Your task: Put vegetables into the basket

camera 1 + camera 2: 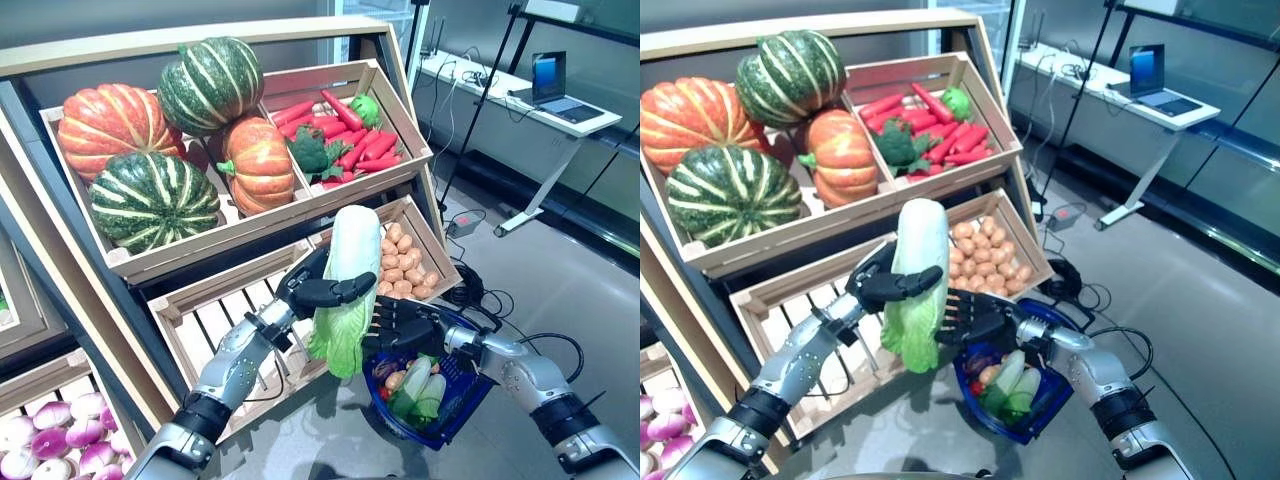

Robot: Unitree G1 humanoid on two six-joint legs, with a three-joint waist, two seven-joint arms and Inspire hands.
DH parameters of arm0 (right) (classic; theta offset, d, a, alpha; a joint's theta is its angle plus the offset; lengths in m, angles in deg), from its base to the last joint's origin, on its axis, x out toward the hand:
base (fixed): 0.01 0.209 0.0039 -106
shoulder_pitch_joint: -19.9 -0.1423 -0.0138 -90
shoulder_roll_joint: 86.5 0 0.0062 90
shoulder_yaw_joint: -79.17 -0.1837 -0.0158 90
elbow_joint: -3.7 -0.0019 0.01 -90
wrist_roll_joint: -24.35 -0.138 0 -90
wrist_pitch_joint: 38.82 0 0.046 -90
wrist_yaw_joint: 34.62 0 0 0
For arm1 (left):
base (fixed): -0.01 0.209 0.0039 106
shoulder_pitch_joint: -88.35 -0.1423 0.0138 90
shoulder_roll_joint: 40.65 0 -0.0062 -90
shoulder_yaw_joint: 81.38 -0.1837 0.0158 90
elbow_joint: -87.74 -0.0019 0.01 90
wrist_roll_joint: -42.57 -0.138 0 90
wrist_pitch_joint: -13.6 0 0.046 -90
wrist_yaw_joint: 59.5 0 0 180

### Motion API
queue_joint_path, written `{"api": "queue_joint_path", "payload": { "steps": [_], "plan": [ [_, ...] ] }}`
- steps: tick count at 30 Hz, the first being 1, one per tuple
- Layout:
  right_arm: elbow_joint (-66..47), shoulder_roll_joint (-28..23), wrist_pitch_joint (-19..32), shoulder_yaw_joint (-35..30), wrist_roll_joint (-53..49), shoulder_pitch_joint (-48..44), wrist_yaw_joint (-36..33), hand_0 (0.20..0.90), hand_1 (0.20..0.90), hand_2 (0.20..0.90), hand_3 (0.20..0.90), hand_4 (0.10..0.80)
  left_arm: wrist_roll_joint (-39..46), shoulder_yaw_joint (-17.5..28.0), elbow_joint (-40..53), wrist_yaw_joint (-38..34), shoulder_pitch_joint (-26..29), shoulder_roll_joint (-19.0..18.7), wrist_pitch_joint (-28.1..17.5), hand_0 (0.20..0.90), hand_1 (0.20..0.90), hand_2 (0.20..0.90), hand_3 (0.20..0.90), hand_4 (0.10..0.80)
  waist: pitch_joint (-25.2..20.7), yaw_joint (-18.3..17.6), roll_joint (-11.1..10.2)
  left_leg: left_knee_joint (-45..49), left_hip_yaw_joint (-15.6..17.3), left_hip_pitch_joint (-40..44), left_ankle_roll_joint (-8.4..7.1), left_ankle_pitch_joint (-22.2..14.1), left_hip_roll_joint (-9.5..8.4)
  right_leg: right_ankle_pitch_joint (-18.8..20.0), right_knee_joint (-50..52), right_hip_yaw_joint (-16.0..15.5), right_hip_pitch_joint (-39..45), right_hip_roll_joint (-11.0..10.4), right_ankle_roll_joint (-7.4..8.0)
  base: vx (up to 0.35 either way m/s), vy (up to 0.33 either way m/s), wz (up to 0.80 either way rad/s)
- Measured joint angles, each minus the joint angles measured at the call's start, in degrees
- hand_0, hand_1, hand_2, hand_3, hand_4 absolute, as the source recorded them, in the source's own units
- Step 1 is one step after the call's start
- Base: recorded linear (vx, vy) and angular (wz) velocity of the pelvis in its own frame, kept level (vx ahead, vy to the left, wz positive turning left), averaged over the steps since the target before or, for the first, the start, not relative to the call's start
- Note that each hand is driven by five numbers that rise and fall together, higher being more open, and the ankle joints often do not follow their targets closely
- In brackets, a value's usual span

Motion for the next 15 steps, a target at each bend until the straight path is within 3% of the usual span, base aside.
{"api": "queue_joint_path", "payload": {
  "steps": [5, 15],
  "plan": [
    [1.81, 0.19, -1.1, 0.48, -4.42, -0.85, 9.92, 0.9, 0.9, 0.9, 0.9, 0.8, 1.32, 0.28, -3.53, 8.54, 0.03, 0.38, 4.1, 0.3, 0.3, 0.3, 0.3, 0.4, -1.31, -0.04, 0.14, -0.01, 0.48, 0.21, -0.02, 0.03, 0.07, 0.1, -0.02, 0.37, -0.01, 0.06, -0.05, 0.025, 0.007, -0.04],
    [3.62, 0.36, -1.7, 0.56, -10.04, -2.09, 12.57, 0.9, 0.9, 0.9, 0.9, 0.8, 1.65, 5.29, -3.96, 14.93, 0.07, 3.97, 4.37, 0.3, 0.3, 0.3, 0.3, 0.4, -1.63, 0.24, 0.42, -0.01, 0.65, 0.18, 0.01, 0.08, 0.06, 0.24, -0.02, 0.63, -0.17, 0.2, -0.08, 0.002, 0.001, 0.0]
  ]
}}
